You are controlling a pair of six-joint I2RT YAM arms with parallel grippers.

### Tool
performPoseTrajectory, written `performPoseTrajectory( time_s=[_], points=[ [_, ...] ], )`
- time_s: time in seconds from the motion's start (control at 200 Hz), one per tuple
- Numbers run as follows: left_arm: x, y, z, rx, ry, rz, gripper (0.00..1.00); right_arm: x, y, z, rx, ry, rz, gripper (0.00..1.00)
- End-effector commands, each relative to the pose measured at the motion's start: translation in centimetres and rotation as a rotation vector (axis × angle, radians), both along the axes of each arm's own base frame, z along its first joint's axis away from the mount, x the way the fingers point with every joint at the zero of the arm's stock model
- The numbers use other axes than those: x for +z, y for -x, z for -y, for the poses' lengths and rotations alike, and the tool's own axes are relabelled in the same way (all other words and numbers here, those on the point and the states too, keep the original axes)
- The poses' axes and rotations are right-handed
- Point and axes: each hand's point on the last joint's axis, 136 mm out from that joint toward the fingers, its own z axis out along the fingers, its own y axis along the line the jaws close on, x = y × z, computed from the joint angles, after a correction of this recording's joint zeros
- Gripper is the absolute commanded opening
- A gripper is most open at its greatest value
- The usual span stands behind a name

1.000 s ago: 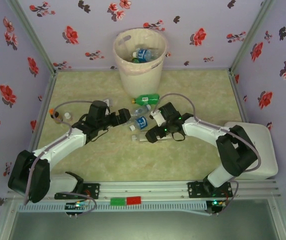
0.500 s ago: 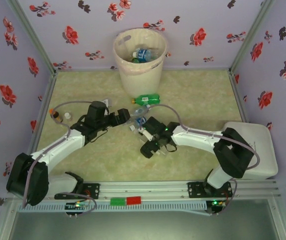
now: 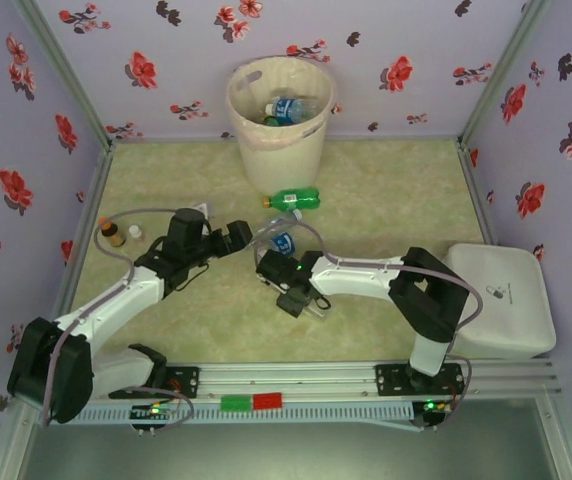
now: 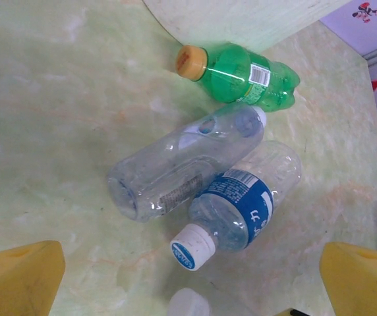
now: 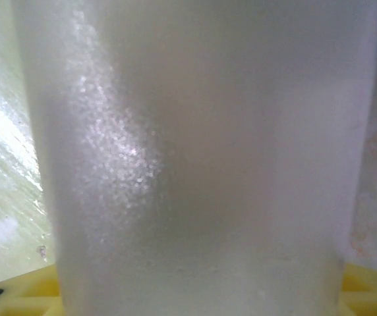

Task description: Put the plastic bottles in the bin

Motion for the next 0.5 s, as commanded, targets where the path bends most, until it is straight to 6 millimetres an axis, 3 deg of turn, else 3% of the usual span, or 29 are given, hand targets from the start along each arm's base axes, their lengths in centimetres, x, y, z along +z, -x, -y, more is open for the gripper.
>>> performPoseTrajectory(
  time_s=[0.0, 0.13, 0.285, 0.405, 0.495],
  points=[
    [0.2, -0.3, -1.3, 0.045, -0.013, 0.040, 1.00, 0.6, 0.4, 0.2, 0.024, 0.016, -0.007, 0.51],
    [-0.2, -0.5, -2.5, 0.079, -0.019, 0.042, 1.00, 2.8, 0.7, -0.9, 0.021, -0.102, 0.005, 0.41],
    [-0.4, -1.2, -3.2, 0.113, -0.001, 0.054, 1.00, 6.8, -0.1, -1.7, -0.046, -0.333, 0.043, 0.37],
    [-0.3, -1.7, -3.1, 0.118, 0.014, 0.076, 1.00, 11.4, -2.8, -1.4, -0.165, -0.559, 0.076, 0.36],
    [-0.4, -1.8, -2.7, 0.085, 0.000, 0.083, 1.00, 16.2, -5.6, -1.0, -0.244, -0.735, 0.150, 0.34]
  ],
)
